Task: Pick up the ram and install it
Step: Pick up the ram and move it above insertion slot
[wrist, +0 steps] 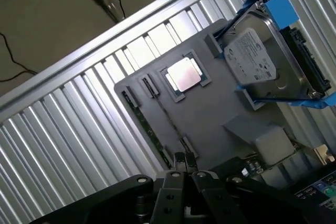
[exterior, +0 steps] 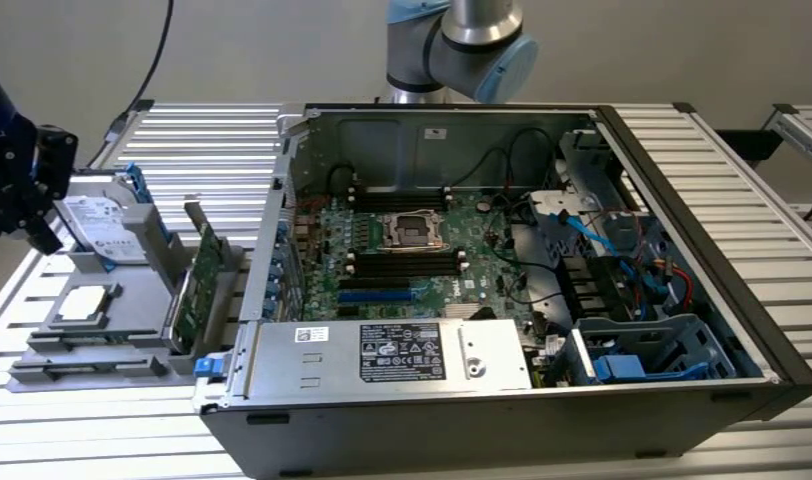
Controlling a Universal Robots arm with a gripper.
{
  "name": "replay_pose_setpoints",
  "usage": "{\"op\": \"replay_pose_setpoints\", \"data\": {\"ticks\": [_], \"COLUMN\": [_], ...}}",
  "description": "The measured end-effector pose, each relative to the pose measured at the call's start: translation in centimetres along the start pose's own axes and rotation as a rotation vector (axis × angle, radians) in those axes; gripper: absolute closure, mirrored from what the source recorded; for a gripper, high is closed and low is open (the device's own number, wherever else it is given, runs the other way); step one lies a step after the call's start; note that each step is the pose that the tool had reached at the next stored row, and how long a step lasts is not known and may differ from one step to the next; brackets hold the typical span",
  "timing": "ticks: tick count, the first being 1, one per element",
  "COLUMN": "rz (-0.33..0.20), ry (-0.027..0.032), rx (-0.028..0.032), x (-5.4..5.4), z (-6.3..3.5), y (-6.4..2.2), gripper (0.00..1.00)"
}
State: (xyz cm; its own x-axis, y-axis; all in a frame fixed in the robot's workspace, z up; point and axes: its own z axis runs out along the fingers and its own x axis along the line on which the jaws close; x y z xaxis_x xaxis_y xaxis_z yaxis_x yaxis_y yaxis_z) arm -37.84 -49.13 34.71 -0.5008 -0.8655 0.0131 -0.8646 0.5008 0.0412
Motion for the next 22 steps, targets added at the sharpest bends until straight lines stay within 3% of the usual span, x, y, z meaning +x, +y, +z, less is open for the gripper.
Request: {"op": "replay_pose_setpoints", "data": {"ticks": [22], "rz": [-0.399], "ry": [0.02], "rx": [0.0072], "x": [0.0], "z": [0.0], "y": [0.0], "gripper": [0.89]}}
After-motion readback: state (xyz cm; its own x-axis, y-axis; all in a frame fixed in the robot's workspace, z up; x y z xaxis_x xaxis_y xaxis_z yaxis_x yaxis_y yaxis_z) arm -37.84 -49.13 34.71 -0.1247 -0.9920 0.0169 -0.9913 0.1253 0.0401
